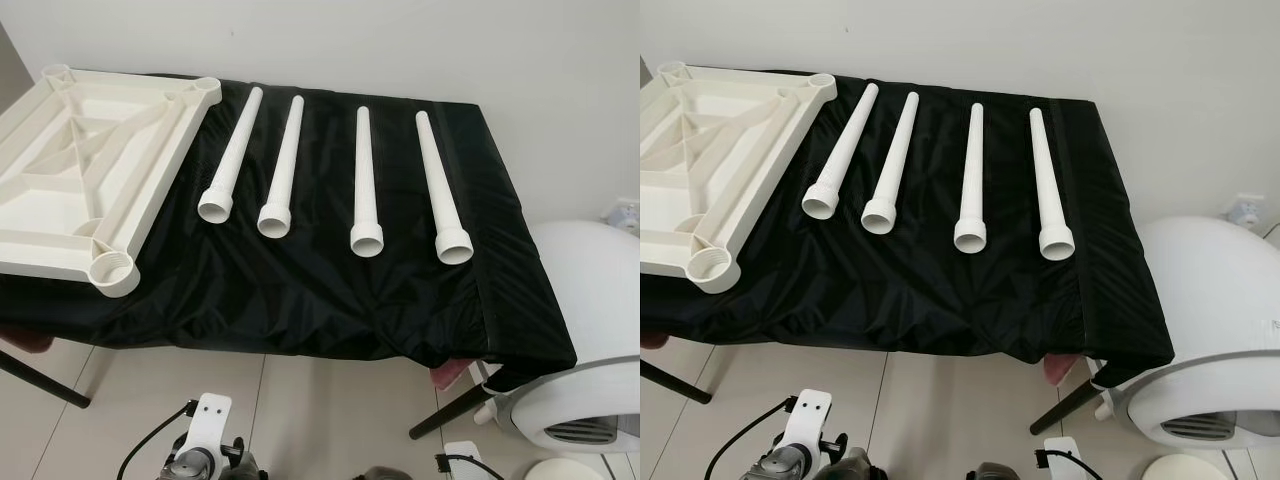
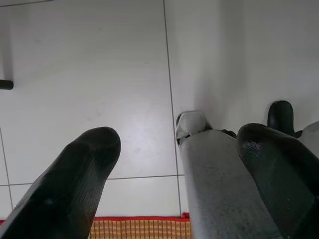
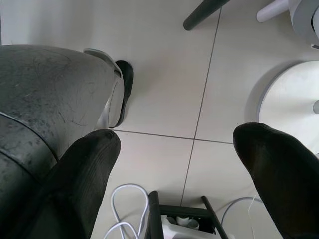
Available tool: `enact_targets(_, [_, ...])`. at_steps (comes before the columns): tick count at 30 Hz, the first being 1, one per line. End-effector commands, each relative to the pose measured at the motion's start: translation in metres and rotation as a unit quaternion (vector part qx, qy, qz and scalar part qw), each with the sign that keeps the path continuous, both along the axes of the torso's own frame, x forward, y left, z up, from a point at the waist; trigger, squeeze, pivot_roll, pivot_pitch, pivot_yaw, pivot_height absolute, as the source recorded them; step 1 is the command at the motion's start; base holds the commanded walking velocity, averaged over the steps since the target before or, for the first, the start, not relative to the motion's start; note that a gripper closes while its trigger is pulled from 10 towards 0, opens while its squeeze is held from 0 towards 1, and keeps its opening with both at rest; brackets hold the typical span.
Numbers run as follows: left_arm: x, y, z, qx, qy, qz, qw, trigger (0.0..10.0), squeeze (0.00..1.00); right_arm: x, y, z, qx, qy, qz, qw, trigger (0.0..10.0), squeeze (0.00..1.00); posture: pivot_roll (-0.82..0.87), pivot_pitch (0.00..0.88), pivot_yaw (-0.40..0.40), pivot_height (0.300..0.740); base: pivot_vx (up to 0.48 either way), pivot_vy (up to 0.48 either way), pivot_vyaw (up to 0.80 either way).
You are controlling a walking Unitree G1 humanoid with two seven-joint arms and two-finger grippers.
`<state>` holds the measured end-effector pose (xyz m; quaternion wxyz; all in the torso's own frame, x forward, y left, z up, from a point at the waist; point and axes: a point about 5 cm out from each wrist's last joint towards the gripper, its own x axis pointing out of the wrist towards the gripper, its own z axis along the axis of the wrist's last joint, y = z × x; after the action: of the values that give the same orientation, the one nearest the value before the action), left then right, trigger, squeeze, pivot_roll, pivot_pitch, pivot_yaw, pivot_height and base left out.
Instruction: Building children table
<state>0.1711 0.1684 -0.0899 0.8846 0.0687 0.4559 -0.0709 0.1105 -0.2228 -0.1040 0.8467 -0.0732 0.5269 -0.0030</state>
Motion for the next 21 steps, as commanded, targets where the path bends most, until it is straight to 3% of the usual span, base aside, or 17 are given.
enact_targets(1, [0.001,-0.001,0.0,-0.008,-0.002,-0.003,1.0,10.0,0.0,-0.001,0.006,-0.002,0.015,0.001,-0.008,1.0,10.0,0.0,0.02,0.014,0.012,0.74,0.0,0.0,0.0])
enact_targets(7, [0.007,-0.003,0.004,-0.02,-0.017,-0.001,1.0,10.0,0.0,0.004,0.007,0.0,0.025,-0.011,-0.012,1.0,10.0,0.0,0.02,0.017,0.015,0.74,0.0,0.0,0.0])
enact_targets(8, [0.014,-0.004,0.007,-0.027,-0.03,-0.005,0.999,10.0,0.48,0.007,0.008,0.001,0.035,-0.021,-0.013,0.999,10.0,1.0,0.02,0.025,0.018,0.74,0.0,0.0,0.0])
enact_targets(9, [0.018,-0.005,0.01,-0.032,-0.04,-0.008,0.999,10.0,0.48,0.01,0.008,0.002,0.042,-0.028,-0.014,0.999,10.0,1.0,0.02,0.025,0.018,0.74,0.0,0.0,0.0])
enact_targets(10, [0.024,-0.007,0.014,-0.048,-0.059,-0.018,0.997,10.0,1.0,0.012,0.008,0.003,0.042,-0.035,-0.009,0.998,10.0,1.0,0.01,0.03,0.019,0.74,0.0,0.0,0.0])
enact_targets(12, [0.028,-0.009,0.017,-0.059,-0.072,-0.025,0.995,10.0,1.0,0.013,0.008,0.004,0.04,-0.041,-0.005,0.998,10.0,1.0,0.01,0.032,0.02,0.74,0.0,0.0,0.0])
enact_targets(13, [0.036,-0.014,0.023,-0.073,-0.099,-0.05,0.991,10.0,1.0,0.017,0.01,0.006,0.052,-0.053,0.001,0.997,10.0,0.66,0.01,0.04,0.02,0.74,0.0,0.0,0.0])
enact_targets(16, [0.043,-0.019,0.03,-0.086,-0.127,-0.08,0.985,10.0,1.0,0.022,0.011,0.008,0.068,-0.067,0.008,0.995,10.0,0.66,0.01,0.04,0.02,0.74,0.0,0.0,0.0])
enact_targets(17, [0.048,-0.023,0.035,-0.1,-0.148,-0.103,0.979,10.0,0.06,0.027,0.013,0.01,0.08,-0.08,0.019,0.993,10.0,0.0,0.01,0.057,0.017,0.74,0.0,0.0,0.0])
enact_targets(18, [0.048,-0.023,0.035,-0.1,-0.148,-0.103,0.979,10.0,0.06,0.027,0.013,0.01,0.08,-0.08,0.019,0.993,10.0,0.0,0.01,0.057,0.017,0.74,0.0,0.0,0.0])
enact_targets(19, [0.054,-0.031,0.045,-0.127,-0.181,-0.148,0.964,10.0,0.0,0.037,0.016,0.015,0.101,-0.104,0.049,0.988,10.0,0.0,0.0,0.072,0.016,0.74,0.0,0.0,0.0])
enact_targets(20, [0.054,-0.031,0.045,-0.127,-0.181,-0.148,0.964,10.0,0.0,0.037,0.016,0.015,0.101,-0.104,0.049,0.988,10.0,0.0,0.0,0.072,0.016,0.74,0.0,0.0,0.0])
enact_targets(21, [0.056,-0.035,0.049,-0.139,-0.194,-0.17,0.956,10.0,0.0,0.041,0.017,0.018,0.111,-0.114,0.064,0.985,10.0,0.0,0.0,0.072,0.016,0.74,0.0,0.0,0.0])
